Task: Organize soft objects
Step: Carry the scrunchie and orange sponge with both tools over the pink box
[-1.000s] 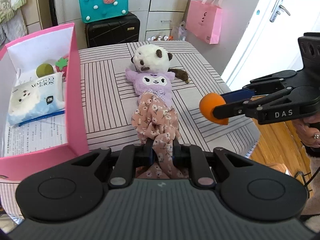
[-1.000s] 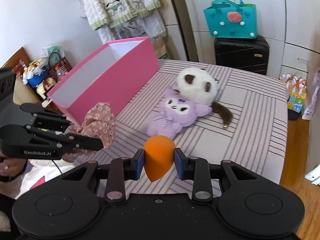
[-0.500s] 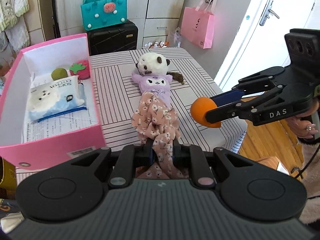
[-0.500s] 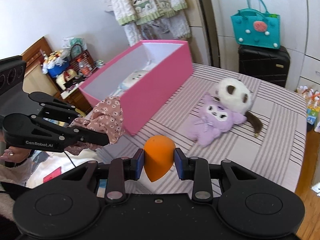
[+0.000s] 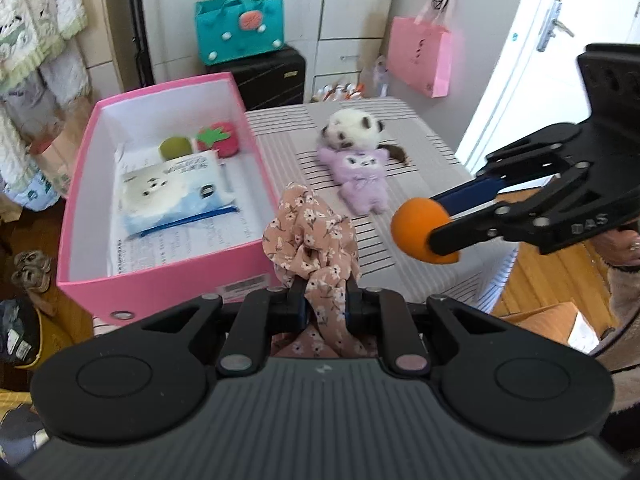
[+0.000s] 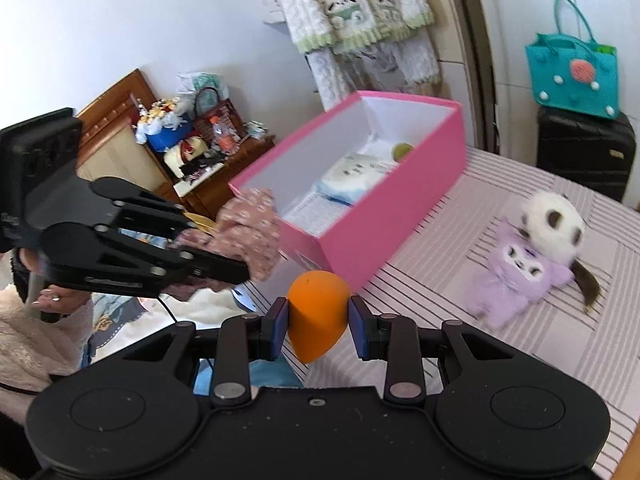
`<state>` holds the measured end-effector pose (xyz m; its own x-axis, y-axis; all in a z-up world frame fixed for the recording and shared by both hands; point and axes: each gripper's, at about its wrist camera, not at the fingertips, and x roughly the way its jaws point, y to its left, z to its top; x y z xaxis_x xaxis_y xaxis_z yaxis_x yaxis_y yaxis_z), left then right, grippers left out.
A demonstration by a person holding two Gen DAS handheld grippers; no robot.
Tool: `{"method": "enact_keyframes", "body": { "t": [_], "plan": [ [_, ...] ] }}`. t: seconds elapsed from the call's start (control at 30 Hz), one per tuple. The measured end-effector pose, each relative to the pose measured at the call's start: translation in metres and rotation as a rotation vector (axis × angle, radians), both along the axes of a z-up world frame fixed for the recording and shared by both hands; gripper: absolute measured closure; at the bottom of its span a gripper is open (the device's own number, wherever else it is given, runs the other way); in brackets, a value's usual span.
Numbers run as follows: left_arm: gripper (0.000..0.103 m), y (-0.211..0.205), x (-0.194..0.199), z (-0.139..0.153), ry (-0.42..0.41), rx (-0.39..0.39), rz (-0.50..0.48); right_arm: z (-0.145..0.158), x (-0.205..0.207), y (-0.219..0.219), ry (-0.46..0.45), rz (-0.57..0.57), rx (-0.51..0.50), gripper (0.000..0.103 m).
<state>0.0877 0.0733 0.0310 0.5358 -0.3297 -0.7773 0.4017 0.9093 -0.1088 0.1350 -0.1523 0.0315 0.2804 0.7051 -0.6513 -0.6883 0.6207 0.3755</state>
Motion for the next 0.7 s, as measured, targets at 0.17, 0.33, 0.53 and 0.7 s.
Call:
{"method": "enact_keyframes", "body": {
  "t": [0.17, 0.33, 0.53, 0.7],
  "plan": [
    [0.089, 0.022, 0.012, 0.003, -0.031, 0.017, 0.048, 0.010, 0.006, 0.025, -0.029, 0.052, 0.001, 0.065],
    [0.088, 0.047, 0.034, 0.008, -0.060, -0.004, 0.104, 0.017, 0.021, 0.052, -0.107, 0.069, -0.033, 0.065],
    [0.088, 0.072, 0.082, 0.004, -0.045, -0.026, 0.174, 0.018, 0.056, 0.081, -0.206, 0.032, -0.061, 0.065],
    [0.088, 0.085, 0.136, -0.015, 0.020, -0.048, 0.246, 0.015, 0.092, 0.111, -0.252, 0.011, -0.112, 0.065]
  ]
}}
